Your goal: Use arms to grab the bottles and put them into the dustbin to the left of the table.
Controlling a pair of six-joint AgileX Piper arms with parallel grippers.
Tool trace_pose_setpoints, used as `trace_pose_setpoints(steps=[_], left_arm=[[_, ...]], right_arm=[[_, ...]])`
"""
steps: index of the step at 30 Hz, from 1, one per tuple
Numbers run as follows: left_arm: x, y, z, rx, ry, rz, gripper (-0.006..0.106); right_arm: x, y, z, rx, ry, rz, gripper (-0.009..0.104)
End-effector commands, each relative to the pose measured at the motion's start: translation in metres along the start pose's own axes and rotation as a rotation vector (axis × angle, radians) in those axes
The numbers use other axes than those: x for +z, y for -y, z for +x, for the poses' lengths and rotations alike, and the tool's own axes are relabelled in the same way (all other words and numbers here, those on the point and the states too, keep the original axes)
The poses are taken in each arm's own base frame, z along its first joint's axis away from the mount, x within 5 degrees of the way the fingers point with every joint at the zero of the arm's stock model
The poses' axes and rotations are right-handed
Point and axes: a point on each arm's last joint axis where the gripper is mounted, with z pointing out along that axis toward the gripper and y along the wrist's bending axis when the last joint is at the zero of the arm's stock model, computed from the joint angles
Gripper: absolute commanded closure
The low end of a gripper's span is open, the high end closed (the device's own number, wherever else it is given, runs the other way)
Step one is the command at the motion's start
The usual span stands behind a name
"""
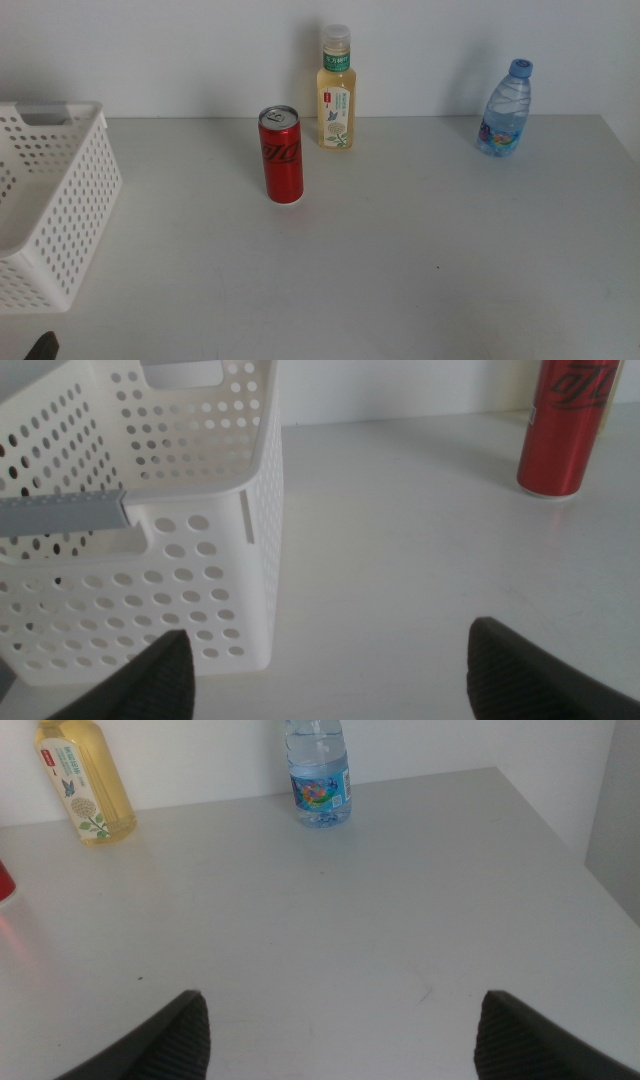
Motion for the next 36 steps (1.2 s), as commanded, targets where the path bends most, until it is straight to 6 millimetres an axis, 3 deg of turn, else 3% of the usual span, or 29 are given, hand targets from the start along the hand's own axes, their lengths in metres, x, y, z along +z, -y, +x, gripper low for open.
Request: trace_pose_setpoints(steps=[1, 12, 26, 36], left_arm=[[-0.002, 0.0, -0.008, -0.036, 0.108, 0.004, 0.007], [0.008, 0.003, -0.018, -0.058, 0.138, 0.06, 0.007], [0.052, 0.038, -0.03, -0.013, 0.167, 0.322, 0.007], [0.083, 0.054, -0.023, 0.006, 0.251, 0.345, 0.007]], right_arm=[[-0.003, 0.0, -0.01, -0.02, 0.102, 0.004, 0.027], [-0.003, 0.0, -0.01, -0.02, 0.102, 0.004, 0.027], [-0.003, 0.0, -0.01, -0.02, 0.102, 0.004, 0.027], [-0.003, 0.0, -0.01, -0.02, 0.102, 0.004, 0.027]])
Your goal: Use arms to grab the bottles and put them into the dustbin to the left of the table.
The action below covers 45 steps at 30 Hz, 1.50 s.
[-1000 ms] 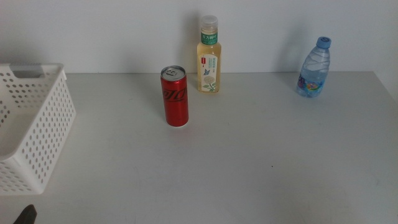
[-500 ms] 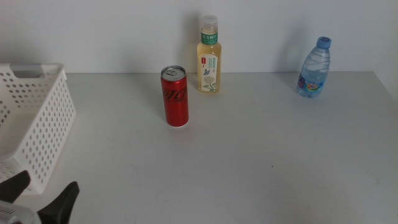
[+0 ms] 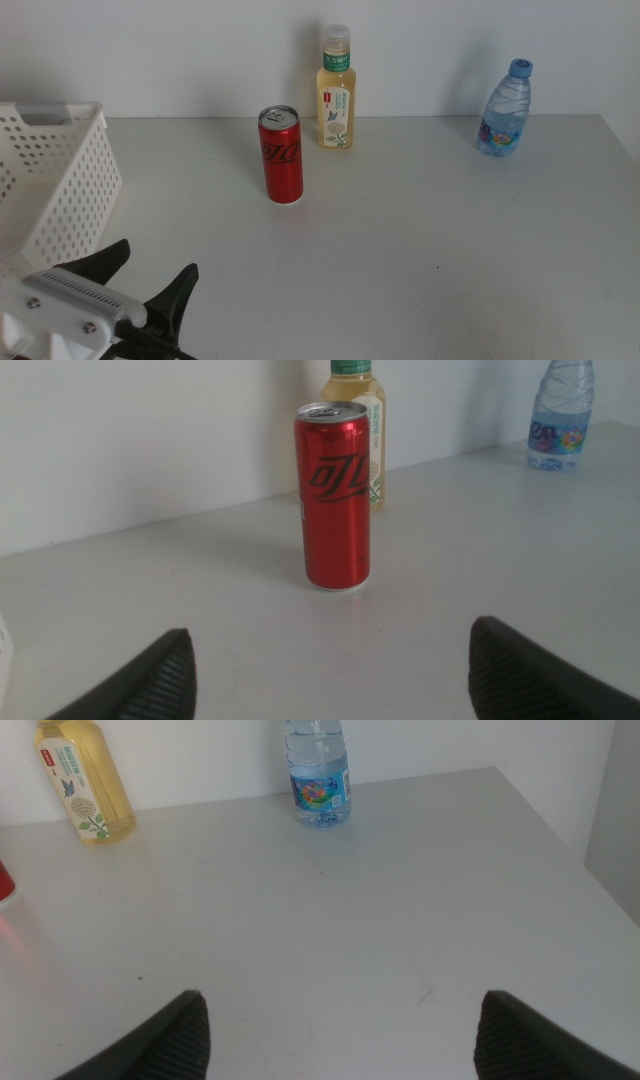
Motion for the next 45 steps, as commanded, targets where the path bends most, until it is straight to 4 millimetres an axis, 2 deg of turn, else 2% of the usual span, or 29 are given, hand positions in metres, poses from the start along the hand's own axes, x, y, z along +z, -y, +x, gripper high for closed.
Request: trace_pose_setpoints(steps=[1, 9, 24, 26, 30, 35, 40, 45], left_arm=[[0.003, 0.0, -0.009, -0.013, 0.153, -0.003, 0.007], [0.013, 0.003, 0.013, -0.076, 0.026, 0.016, 0.007], [0.015, 0.004, 0.014, -0.107, 0.014, 0.032, 0.007], [0.02, 0.004, 0.013, -0.125, 0.023, 0.03, 0.007], [0.044, 0.006, 0.008, -0.151, 0.009, 0.029, 0.007], [0.089, 0.008, -0.001, -0.13, -0.02, 0.027, 0.007], [0.13, -0.001, -0.011, -0.098, 0.002, 0.046, 0.007], [0.171, -0.012, -0.017, -0.068, -0.007, 0.138, 0.007]], right_arm=[[-0.003, 0.0, -0.01, -0.02, 0.102, 0.004, 0.027], [-0.003, 0.0, -0.01, -0.02, 0.102, 0.004, 0.027], [-0.003, 0.0, -0.01, -0.02, 0.102, 0.004, 0.027], [-0.003, 0.0, -0.01, -0.02, 0.102, 0.004, 0.027], [-0.003, 0.0, -0.01, -0.02, 0.102, 0.004, 0.027], [-0.003, 0.0, -0.01, -0.02, 0.102, 0.004, 0.027], [-0.003, 0.0, -0.01, -0.02, 0.102, 0.004, 0.027], [-0.003, 0.0, -0.01, -0.02, 0.102, 0.004, 0.027]])
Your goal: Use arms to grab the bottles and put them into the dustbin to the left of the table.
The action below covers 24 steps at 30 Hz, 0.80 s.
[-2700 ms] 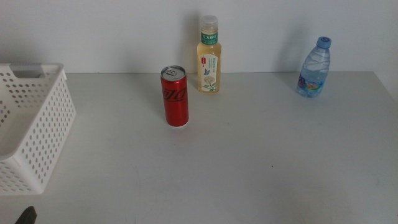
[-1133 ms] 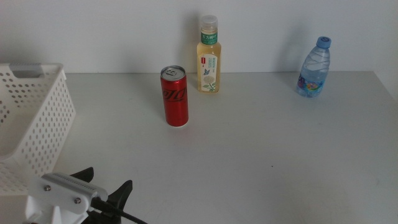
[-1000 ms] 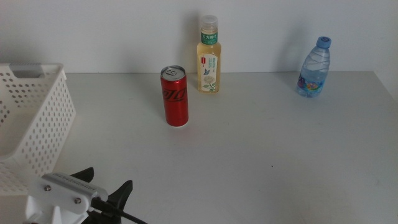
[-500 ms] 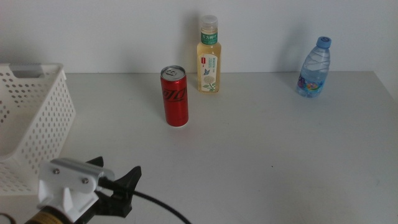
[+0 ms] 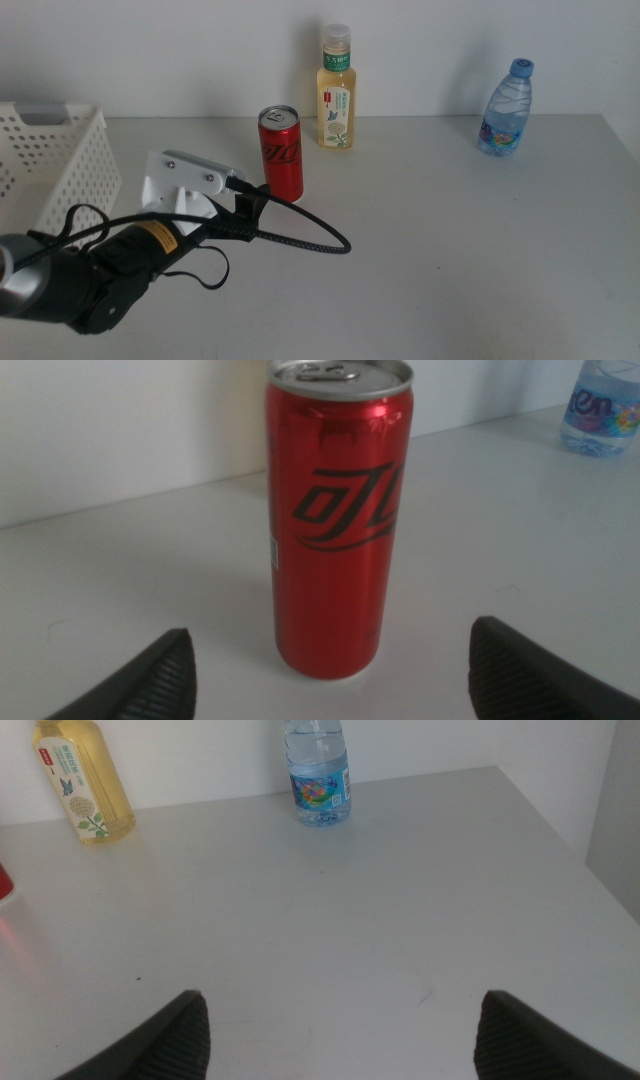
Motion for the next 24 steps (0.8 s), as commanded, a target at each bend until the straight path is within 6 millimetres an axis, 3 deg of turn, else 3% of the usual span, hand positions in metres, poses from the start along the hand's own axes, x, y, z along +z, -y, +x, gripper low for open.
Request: trace_pose_setpoints(steps=[1, 9, 24], left_arm=[[0.017, -0.003, -0.025, 0.011, 0.106, 0.062, 0.007], [0.071, -0.009, -0.035, 0.013, 0.127, 0.124, 0.007], [0.135, -0.017, -0.032, -0.066, 0.162, 0.187, 0.007]], right_arm=[[-0.003, 0.0, -0.01, -0.02, 0.102, 0.004, 0.027], [-0.003, 0.0, -0.01, -0.02, 0.102, 0.004, 0.027], [-0.003, 0.0, -0.01, -0.02, 0.102, 0.004, 0.027]])
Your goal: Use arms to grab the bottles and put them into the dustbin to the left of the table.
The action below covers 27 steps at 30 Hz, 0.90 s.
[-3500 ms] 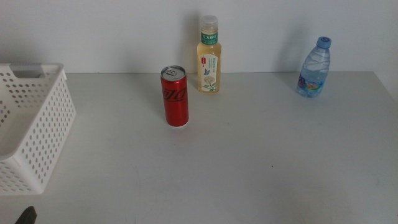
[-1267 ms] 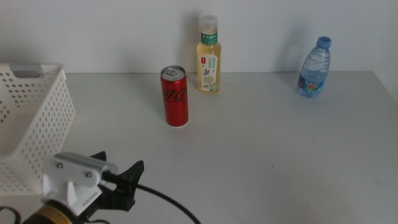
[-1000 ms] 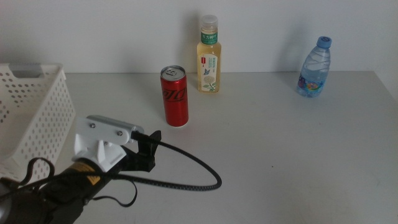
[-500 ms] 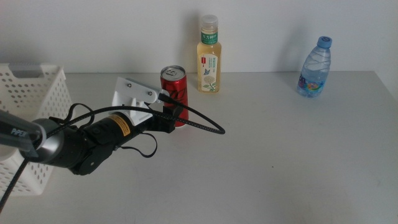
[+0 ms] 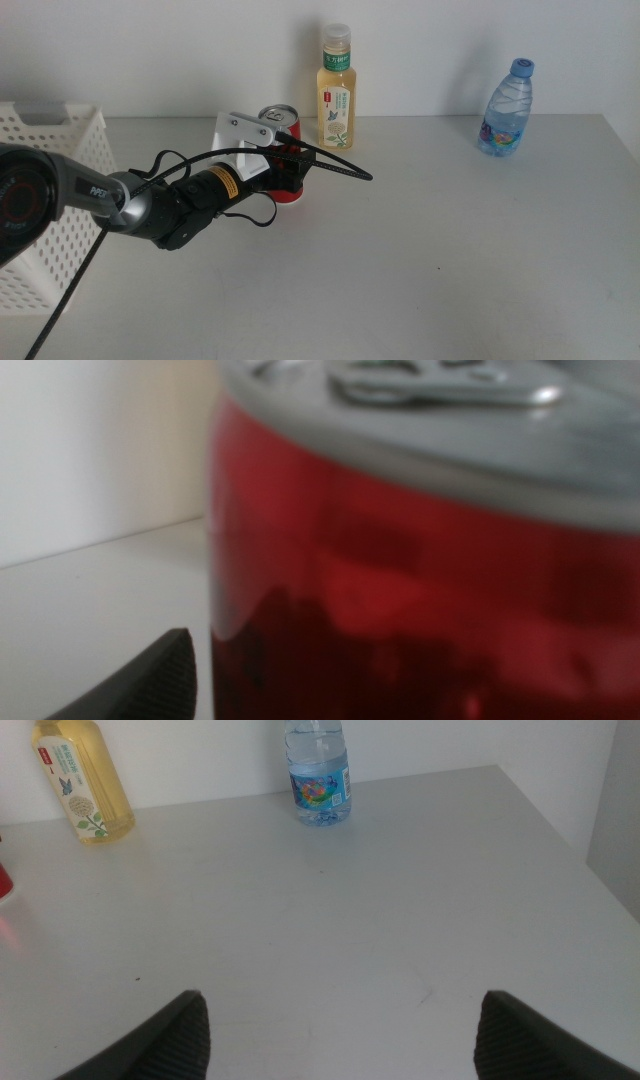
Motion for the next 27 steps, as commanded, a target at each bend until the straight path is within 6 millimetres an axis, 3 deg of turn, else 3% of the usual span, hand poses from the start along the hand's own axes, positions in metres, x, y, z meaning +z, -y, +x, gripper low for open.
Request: trace_pose_setpoints(steps=[1, 4, 7, 13, 18, 23, 27], left_arm=[[0.004, 0.002, -0.038, -0.014, 0.152, 0.026, 0.007], [0.009, 0.0, -0.038, -0.006, 0.141, 0.02, 0.009], [0.011, -0.001, -0.039, 0.012, 0.113, 0.012, 0.02], [0.009, 0.002, -0.048, 0.037, 0.101, 0.03, 0.062], [-0.006, 0.006, -0.082, 0.04, 0.031, -0.024, 0.078], [-0.03, 0.01, -0.123, 0.011, -0.01, -0.12, 0.078], [-0.062, 0.021, -0.162, 0.05, -0.04, -0.191, 0.078]], right_arm=[[-0.003, 0.0, -0.01, -0.02, 0.102, 0.004, 0.027], [-0.003, 0.0, -0.01, -0.02, 0.102, 0.004, 0.027], [-0.003, 0.0, -0.01, -0.02, 0.102, 0.004, 0.027], [-0.003, 0.0, -0.01, -0.02, 0.102, 0.004, 0.027], [-0.003, 0.0, -0.01, -0.02, 0.102, 0.004, 0.027], [-0.003, 0.0, -0.01, -0.02, 0.102, 0.004, 0.027], [-0.003, 0.0, -0.01, -0.02, 0.102, 0.004, 0.027]])
